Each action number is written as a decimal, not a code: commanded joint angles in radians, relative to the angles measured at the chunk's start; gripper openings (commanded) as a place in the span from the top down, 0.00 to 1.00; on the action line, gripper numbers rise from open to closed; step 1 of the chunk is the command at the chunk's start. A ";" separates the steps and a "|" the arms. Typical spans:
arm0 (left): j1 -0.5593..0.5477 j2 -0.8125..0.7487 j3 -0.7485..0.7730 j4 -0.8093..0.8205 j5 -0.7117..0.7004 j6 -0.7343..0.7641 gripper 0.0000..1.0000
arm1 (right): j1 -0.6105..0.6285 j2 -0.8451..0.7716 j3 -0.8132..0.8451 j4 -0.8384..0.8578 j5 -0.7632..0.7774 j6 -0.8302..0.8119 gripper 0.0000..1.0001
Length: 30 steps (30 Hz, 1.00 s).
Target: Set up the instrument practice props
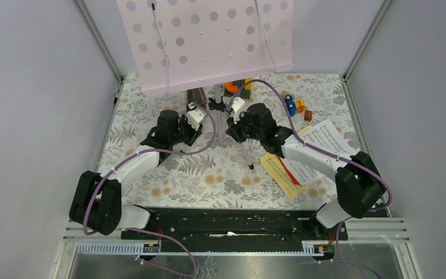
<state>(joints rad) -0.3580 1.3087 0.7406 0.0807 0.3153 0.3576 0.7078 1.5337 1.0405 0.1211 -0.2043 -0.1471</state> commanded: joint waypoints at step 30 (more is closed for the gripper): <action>0.092 0.043 0.045 0.195 -0.149 0.087 0.28 | -0.020 -0.067 -0.024 -0.185 -0.074 -0.196 0.33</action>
<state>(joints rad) -0.2878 1.3235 0.7380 0.1684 0.3027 0.4294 0.7357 1.5192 1.0267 0.0116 -0.2531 -0.2787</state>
